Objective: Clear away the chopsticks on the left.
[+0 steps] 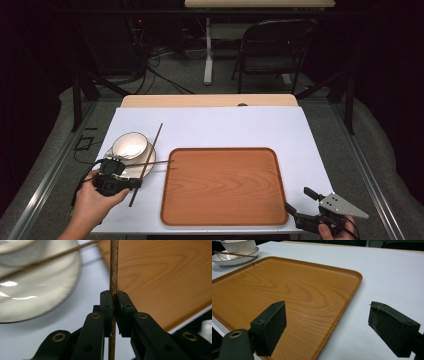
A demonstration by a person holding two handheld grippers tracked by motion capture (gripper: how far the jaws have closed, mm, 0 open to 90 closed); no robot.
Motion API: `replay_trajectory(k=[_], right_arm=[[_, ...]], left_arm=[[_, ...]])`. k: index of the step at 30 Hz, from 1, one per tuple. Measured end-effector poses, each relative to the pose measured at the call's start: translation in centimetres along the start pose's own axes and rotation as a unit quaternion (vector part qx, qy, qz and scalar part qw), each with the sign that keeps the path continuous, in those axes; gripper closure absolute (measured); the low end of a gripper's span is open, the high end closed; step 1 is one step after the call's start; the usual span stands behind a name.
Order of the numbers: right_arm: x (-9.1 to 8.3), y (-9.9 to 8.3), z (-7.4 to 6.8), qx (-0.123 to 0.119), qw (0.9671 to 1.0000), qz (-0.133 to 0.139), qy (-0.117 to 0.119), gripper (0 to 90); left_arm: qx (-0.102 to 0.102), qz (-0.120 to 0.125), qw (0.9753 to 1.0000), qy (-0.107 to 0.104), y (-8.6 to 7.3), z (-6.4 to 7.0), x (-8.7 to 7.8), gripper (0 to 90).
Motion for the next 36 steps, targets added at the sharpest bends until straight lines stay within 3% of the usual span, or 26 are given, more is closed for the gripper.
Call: replay_trajectory(k=[2,4,6,14,16,20,25,30,33,36], right_arm=[[0.0,0.0,0.0,-0.001,1.0000,0.000,-0.001,14.1],[0.0,0.0,0.0,0.000,1.0000,0.001,0.000,14.1],[0.0,0.0,0.0,-0.001,1.0000,0.001,0.000,14.1],[0.0,0.0,0.0,-0.003,1.0000,0.002,0.000,14.1],[0.0,0.0,0.0,0.000,1.0000,0.002,0.000,14.1],[-0.1,0.0,0.0,-0.003,1.0000,0.002,0.000,14.1],[-0.1,0.0,0.0,-0.001,1.0000,0.004,0.001,14.1],[-0.1,0.0,0.0,-0.004,1.0000,0.006,0.001,14.1],[-0.1,0.0,0.0,-0.002,1.0000,0.006,0.001,14.1],[-0.1,0.0,0.0,-0.004,1.0000,0.006,0.002,14.1]], left_arm=[[-0.020,0.003,0.9996,-0.021,0.1,0.2,0.4,84.4],[-0.054,0.005,0.9970,-0.056,0.1,0.4,1.1,84.4],[-0.070,0.002,0.9947,-0.075,0.1,0.7,2.0,84.4],[-0.098,-0.005,0.9902,-0.099,0.3,2.1,5.0,84.4],[-0.097,-0.007,0.9905,-0.097,0.3,2.3,5.7,84.4],[-0.114,-0.008,0.9877,-0.107,0.3,2.6,7.0,84.4],[-0.129,-0.024,0.9860,-0.103,0.1,2.6,8.6,84.3],[-0.146,-0.041,0.9834,-0.100,0.0,2.6,9.5,84.3],[-0.145,-0.060,0.9826,-0.100,-0.1,2.5,9.8,84.2],[-0.150,-0.064,0.9817,-0.100,-0.2,2.5,10.1,84.2]])
Point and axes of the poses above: each handheld gripper's, and its own axes: x roughly forward along the jaws, y roughly out of its top, z roughly to its right, the point moved 1 cm from there along x, roughly forward along the jaws, and after that the axes turned 10 degrees about x, right-handed, at the moved point
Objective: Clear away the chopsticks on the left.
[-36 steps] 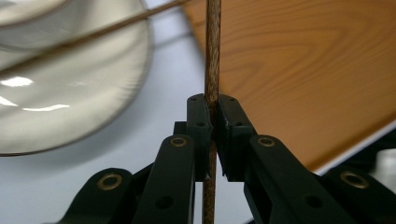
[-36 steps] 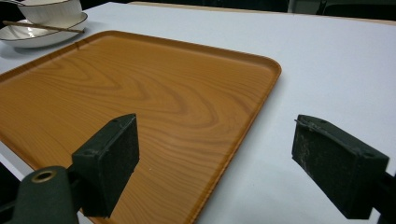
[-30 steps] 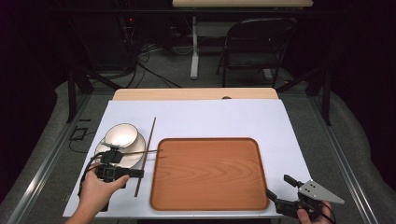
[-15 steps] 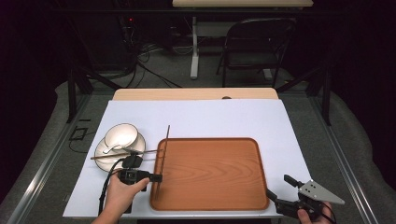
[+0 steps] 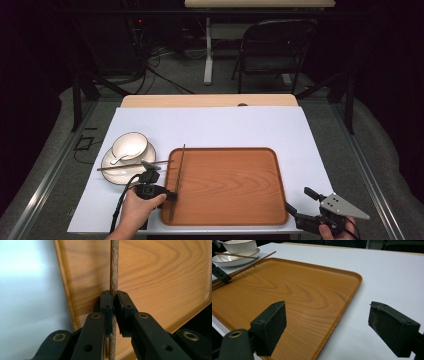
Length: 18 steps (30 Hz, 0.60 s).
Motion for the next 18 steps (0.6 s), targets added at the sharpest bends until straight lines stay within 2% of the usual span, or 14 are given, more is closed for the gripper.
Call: replay_trajectory(k=[3,5,10,18], right_arm=[[-0.01,0.00,0.00,0.000,1.0000,0.000,0.000,14.1],[0.00,0.00,-0.01,0.001,1.0000,0.001,0.000,14.1],[-0.01,0.00,0.00,0.000,1.0000,0.001,0.000,14.1],[-0.07,-0.01,-0.01,0.003,1.0000,0.002,0.000,14.1]], left_arm=[[-0.004,-0.008,0.9999,-0.006,0.05,-0.20,0.19,84.2],[-0.009,-0.003,0.9999,-0.008,0.08,-0.16,0.30,84.1],[-0.010,-0.007,0.9998,-0.017,0.18,-0.15,0.46,84.0],[-0.010,-0.009,0.9998,-0.013,0.11,-0.09,0.43,83.6]])
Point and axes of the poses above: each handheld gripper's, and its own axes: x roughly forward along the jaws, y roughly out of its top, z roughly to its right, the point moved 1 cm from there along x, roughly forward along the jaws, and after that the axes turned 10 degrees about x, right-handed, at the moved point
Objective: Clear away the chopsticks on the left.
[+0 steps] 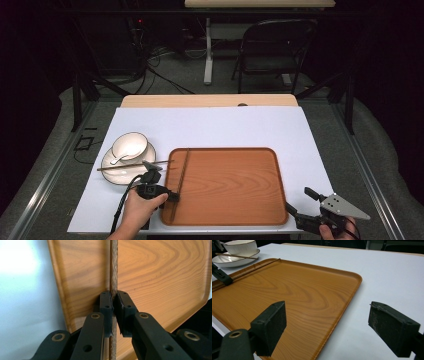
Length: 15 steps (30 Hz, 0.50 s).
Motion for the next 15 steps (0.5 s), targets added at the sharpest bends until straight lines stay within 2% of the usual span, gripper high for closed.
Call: replay_trajectory(k=[10,15], right_arm=[[0.01,0.00,0.01,0.000,1.0000,0.000,0.001,14.1],[0.04,0.01,0.02,0.000,1.0000,0.000,0.001,14.1]], left_arm=[[0.002,0.005,1.0000,0.001,-0.08,0.00,-0.14,81.1],[0.003,0.018,0.9998,-0.002,-0.16,-0.01,-0.55,80.4]])
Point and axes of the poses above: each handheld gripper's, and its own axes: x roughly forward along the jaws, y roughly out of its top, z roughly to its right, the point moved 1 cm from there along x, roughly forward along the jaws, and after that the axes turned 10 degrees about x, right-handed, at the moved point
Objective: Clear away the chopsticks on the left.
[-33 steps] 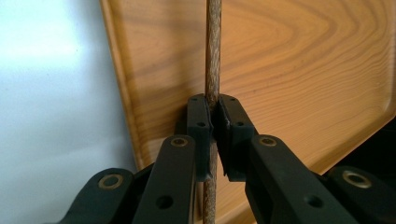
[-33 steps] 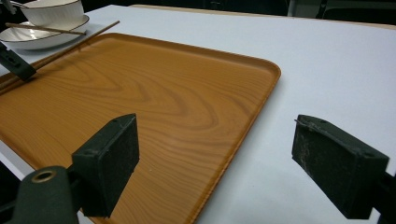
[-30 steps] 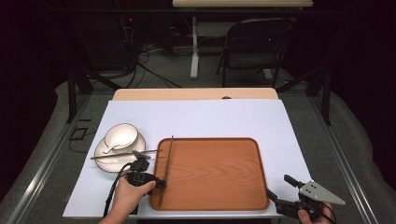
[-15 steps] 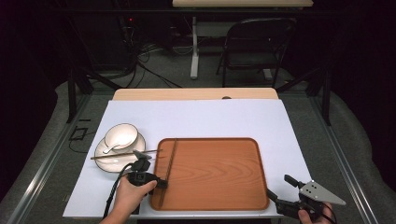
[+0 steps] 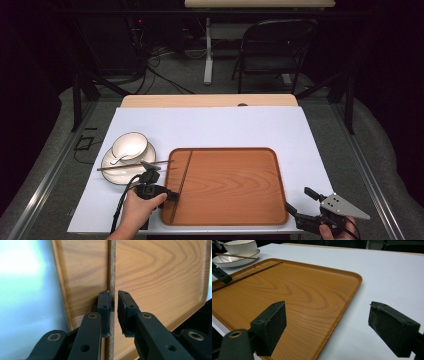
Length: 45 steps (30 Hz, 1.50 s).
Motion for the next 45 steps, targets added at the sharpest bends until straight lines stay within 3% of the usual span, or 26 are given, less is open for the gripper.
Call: replay_trajectory(k=[5,8,10,13,20,26,29,30,31,33,35,36,38,39,41,42,43,44,45], right_arm=[[0.0,0.0,0.0,0.002,1.0000,0.000,0.000,14.1],[0.0,0.0,0.0,0.002,1.0000,-0.001,0.000,14.1],[0.0,0.0,0.0,0.002,1.0000,-0.002,-0.001,14.1],[0.0,0.0,0.0,0.001,1.0000,-0.002,-0.001,14.1],[0.0,0.0,0.0,0.003,1.0000,-0.003,-0.002,14.1],[0.0,0.0,0.0,0.003,1.0000,-0.002,-0.002,14.1],[0.0,0.0,0.0,0.002,1.0000,-0.002,-0.002,14.1],[0.0,0.0,0.0,0.003,1.0000,-0.002,-0.002,14.1],[0.0,0.0,0.0,0.003,1.0000,-0.003,-0.002,14.1],[0.1,0.0,0.0,0.003,1.0000,-0.003,-0.002,14.1],[0.0,0.0,0.0,0.002,1.0000,-0.002,-0.001,14.1],[0.0,0.0,0.0,0.002,1.0000,-0.002,-0.002,14.1],[0.0,0.0,0.0,0.003,1.0000,-0.002,-0.002,14.1],[0.1,0.0,0.0,0.003,1.0000,-0.003,-0.002,14.1],[0.1,0.0,0.0,0.003,1.0000,-0.003,-0.002,14.1],[0.1,0.0,0.0,0.003,1.0000,-0.003,-0.002,14.1],[0.1,0.0,0.0,0.003,1.0000,-0.003,-0.002,14.1],[0.1,0.0,0.0,0.003,1.0000,-0.003,-0.002,14.1],[0.1,0.0,0.0,0.003,1.0000,-0.003,-0.002,14.1]], left_arm=[[0.010,0.013,0.9999,0.004,-0.3,0.0,-0.8,78.8],[0.017,0.036,0.9991,0.012,-0.5,0.2,-1.5,77.6],[0.031,0.039,0.9985,0.021,-0.6,0.2,-2.0,77.5],[0.050,0.063,0.9961,0.036,-0.9,0.6,-2.8,76.2],[0.097,0.115,0.9842,0.093,-1.8,1.0,-4.9,73.4],[0.106,0.133,0.9777,0.124,-2.6,0.4,-6.0,71.3],[0.119,0.153,0.9698,0.149,-3.2,-0.1,-6.3,71.2],[0.128,0.157,0.9662,0.160,-3.4,-0.3,-6.4,71.0],[0.141,0.169,0.9600,0.173,-3.7,-0.5,-6.4,70.0],[0.161,0.181,0.9511,0.191,-4.0,-0.8,-6.5,68.6],[0.192,0.202,0.9351,0.219,-4.6,-1.1,-6.6,67.2],[0.209,0.217,0.9252,0.231,-4.9,-1.4,-6.7,66.5],[0.223,0.228,0.9142,0.250,-5.4,-1.7,-6.8,66.1],[0.227,0.234,0.9107,0.253,-5.5,-1.8,-6.9,65.7],[0.243,0.248,0.9002,0.262,-5.8,-2.2,-7.0,63.8],[0.255,0.250,0.8927,0.275,-5.9,-2.3,-7.0,63.0],[0.273,0.254,0.8809,0.292,-6.1,-2.5,-7.1,62.3],[0.278,0.253,0.8780,0.297,-6.1,-2.5,-7.2,61.6],[0.285,0.253,0.8728,0.305,-6.2,-2.7,-7.2,61.5]])
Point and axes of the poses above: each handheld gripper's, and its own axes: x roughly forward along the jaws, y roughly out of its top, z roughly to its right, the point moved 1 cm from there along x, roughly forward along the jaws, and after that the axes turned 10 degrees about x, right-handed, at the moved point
